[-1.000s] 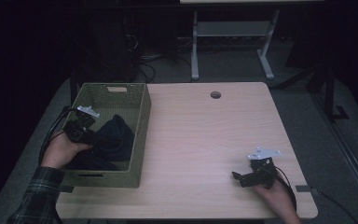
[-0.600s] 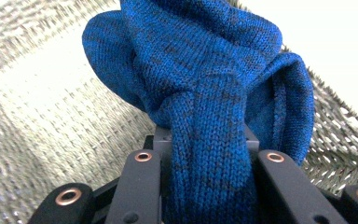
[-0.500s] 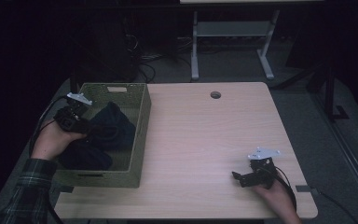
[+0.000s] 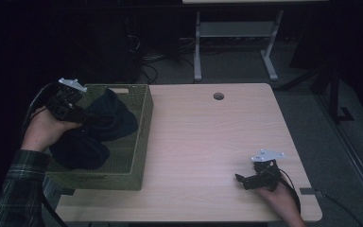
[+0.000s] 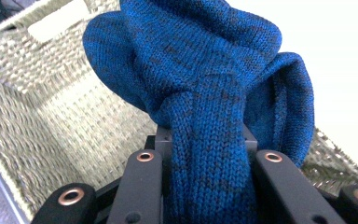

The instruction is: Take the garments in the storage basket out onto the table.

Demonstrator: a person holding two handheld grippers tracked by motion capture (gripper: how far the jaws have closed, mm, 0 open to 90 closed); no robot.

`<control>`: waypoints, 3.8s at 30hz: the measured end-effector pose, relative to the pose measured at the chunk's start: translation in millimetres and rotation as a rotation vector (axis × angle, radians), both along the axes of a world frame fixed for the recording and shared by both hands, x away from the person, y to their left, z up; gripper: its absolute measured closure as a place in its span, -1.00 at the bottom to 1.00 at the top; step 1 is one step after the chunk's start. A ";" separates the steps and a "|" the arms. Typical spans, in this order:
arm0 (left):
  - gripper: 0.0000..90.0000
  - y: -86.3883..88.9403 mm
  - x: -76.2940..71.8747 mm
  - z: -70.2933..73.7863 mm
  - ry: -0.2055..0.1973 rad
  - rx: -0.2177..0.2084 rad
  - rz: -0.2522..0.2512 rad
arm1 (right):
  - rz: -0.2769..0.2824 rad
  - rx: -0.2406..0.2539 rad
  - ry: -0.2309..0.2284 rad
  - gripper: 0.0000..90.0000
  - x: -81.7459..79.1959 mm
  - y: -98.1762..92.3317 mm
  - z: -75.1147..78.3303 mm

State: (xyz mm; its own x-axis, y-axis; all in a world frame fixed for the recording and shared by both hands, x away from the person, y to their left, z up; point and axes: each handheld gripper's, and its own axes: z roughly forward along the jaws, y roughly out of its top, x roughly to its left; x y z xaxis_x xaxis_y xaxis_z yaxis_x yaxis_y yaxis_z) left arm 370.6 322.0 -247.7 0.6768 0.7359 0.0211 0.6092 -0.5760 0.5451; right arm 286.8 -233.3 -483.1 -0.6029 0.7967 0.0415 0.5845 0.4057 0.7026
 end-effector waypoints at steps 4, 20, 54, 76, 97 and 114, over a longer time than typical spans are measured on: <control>0.60 -3.6 1.1 1.7 -0.005 -0.006 -0.003 | 0.000 0.001 0.001 -0.98 -0.1 0.0 0.1; 0.60 -33.9 2.6 16.7 -0.032 -0.035 -0.069 | 0.000 0.001 0.001 -0.98 -0.1 0.1 0.1; 0.60 -154.5 18.5 30.7 -0.036 -0.075 -0.273 | -0.001 0.001 0.002 -0.98 -0.1 0.1 0.1; 0.60 -250.3 22.4 7.8 0.005 -0.082 -0.411 | 0.000 0.000 0.000 -0.98 -0.1 0.0 0.2; 0.60 -321.8 28.6 -51.3 0.078 -0.100 -0.410 | 0.000 0.001 -0.001 -0.98 0.0 0.0 0.1; 0.60 -351.5 39.7 -115.7 0.164 -0.103 -0.413 | -0.001 0.002 0.004 -0.98 -0.3 0.1 0.3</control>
State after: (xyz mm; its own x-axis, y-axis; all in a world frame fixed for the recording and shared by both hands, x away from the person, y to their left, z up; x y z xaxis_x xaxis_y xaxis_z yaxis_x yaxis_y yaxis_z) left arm 410.3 -29.5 -363.4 0.9024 0.3961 -0.1698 0.4227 -0.7367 0.5278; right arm 286.5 -233.2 -482.8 -0.6020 0.7972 0.0458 0.5878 0.4036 0.7011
